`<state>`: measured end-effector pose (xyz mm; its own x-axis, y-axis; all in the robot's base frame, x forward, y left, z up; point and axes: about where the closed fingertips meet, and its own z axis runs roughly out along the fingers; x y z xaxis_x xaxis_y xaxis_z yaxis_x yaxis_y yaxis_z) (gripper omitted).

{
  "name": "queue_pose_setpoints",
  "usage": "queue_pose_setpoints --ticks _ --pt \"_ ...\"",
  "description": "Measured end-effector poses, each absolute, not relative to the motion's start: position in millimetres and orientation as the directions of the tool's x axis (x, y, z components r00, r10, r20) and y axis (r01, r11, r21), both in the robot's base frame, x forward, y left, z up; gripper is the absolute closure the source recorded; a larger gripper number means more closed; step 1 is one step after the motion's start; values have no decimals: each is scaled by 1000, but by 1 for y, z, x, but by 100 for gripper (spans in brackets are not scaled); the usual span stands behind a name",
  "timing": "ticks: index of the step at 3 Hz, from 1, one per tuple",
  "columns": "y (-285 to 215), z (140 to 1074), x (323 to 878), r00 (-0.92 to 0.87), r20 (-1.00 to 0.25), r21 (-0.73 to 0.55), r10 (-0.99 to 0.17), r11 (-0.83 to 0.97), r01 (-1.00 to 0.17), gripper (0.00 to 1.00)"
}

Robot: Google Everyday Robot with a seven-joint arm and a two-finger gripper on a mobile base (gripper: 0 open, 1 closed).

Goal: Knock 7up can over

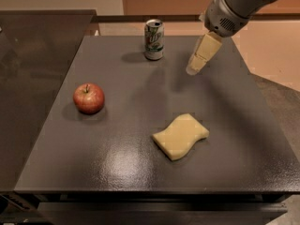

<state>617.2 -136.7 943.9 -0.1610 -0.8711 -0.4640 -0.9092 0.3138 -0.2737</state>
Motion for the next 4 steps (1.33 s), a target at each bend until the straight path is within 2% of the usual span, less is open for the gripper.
queue_pose_setpoints --ticks 4 --pt "-71 898 724 -206 -638 -132 -742 369 -920 0"
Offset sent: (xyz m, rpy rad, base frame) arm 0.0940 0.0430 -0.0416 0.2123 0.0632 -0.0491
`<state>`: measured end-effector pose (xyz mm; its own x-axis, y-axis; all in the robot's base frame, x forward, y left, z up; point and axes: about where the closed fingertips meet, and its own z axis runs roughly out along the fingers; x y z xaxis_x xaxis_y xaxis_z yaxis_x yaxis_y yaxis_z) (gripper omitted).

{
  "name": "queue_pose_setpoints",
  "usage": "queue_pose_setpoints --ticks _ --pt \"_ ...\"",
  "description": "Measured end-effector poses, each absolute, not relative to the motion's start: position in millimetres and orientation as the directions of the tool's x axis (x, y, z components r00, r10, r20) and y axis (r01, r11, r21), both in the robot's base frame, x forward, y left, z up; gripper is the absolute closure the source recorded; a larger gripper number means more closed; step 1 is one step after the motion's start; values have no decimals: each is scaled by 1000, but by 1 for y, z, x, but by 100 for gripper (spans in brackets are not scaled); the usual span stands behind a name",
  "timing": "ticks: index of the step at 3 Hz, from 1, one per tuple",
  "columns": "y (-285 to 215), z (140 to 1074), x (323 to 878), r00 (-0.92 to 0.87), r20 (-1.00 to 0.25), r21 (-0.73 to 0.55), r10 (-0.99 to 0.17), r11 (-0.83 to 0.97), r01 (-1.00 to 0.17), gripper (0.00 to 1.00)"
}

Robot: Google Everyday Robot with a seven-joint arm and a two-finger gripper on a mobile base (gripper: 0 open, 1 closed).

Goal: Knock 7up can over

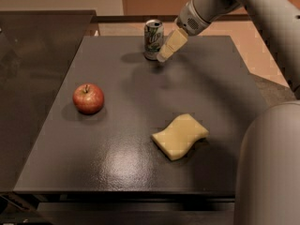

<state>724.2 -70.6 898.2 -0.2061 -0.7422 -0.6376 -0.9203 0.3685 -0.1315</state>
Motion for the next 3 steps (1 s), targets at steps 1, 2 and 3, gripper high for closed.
queue_pose_setpoints --ticks 1,2,3 --pt "-58 893 742 -200 -659 -123 -725 366 -923 0" --pt "-46 889 753 -193 -675 -112 -712 358 -927 0" --pt "-38 887 759 -193 -688 -99 -700 353 -930 17"
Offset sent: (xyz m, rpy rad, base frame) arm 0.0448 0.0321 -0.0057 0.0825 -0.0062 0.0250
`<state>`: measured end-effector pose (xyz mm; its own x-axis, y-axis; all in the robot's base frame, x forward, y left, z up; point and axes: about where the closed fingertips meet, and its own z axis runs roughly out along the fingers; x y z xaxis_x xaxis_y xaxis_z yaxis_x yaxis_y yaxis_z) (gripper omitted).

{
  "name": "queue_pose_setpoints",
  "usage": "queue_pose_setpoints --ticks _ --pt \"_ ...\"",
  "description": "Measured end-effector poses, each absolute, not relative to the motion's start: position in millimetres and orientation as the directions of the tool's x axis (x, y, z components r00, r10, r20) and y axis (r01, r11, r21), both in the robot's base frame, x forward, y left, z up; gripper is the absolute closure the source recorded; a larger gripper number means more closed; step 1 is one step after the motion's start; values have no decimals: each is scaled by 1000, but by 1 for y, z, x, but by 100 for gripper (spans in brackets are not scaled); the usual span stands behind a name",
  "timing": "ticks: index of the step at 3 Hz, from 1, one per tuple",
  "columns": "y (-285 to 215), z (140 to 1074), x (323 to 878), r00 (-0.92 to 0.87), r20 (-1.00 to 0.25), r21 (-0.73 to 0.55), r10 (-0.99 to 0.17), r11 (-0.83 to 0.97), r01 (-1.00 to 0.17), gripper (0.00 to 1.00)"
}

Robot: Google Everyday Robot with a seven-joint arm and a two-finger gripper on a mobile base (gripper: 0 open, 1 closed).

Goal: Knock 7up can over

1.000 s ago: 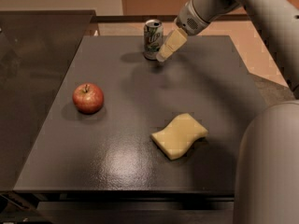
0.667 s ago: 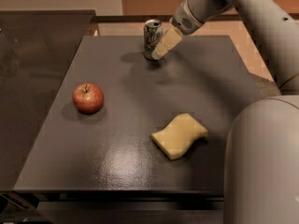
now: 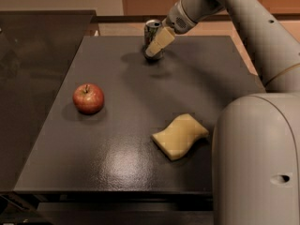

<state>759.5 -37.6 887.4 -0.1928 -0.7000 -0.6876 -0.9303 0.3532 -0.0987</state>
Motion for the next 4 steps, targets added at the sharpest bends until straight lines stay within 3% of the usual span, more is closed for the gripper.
queue_pose_setpoints --ticks 3,4 --pt "-42 900 759 -190 -724 -78 -663 353 -932 87" --pt "-49 911 747 -201 -693 -82 -692 353 -932 100"
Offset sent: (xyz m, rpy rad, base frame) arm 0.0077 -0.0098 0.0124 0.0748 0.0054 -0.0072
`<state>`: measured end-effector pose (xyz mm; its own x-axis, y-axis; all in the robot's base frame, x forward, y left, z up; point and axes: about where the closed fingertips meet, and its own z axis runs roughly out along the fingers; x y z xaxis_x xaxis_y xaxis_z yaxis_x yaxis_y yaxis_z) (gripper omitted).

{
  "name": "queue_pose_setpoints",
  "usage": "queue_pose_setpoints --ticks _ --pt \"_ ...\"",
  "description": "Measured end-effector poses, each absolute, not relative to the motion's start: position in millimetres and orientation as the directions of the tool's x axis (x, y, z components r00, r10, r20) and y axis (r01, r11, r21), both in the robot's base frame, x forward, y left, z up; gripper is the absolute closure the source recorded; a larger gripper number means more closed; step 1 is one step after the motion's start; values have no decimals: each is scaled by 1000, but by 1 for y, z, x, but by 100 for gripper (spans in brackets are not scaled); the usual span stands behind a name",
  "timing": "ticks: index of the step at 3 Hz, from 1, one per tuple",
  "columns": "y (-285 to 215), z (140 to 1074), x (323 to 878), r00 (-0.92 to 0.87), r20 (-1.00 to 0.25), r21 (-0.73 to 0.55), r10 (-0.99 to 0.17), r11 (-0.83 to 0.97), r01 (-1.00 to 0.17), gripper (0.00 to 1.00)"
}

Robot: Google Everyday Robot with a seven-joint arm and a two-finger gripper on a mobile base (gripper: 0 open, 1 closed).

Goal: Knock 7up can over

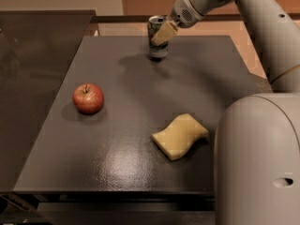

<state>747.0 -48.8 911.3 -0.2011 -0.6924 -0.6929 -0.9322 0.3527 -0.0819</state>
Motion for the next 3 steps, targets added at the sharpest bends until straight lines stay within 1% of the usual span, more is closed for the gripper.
queue_pose_setpoints --ticks 1,3 --pt "-60 919 730 -229 -639 -77 -735 357 -931 100" --pt "-90 922 690 -291 -469 -76 -834 366 -928 100"
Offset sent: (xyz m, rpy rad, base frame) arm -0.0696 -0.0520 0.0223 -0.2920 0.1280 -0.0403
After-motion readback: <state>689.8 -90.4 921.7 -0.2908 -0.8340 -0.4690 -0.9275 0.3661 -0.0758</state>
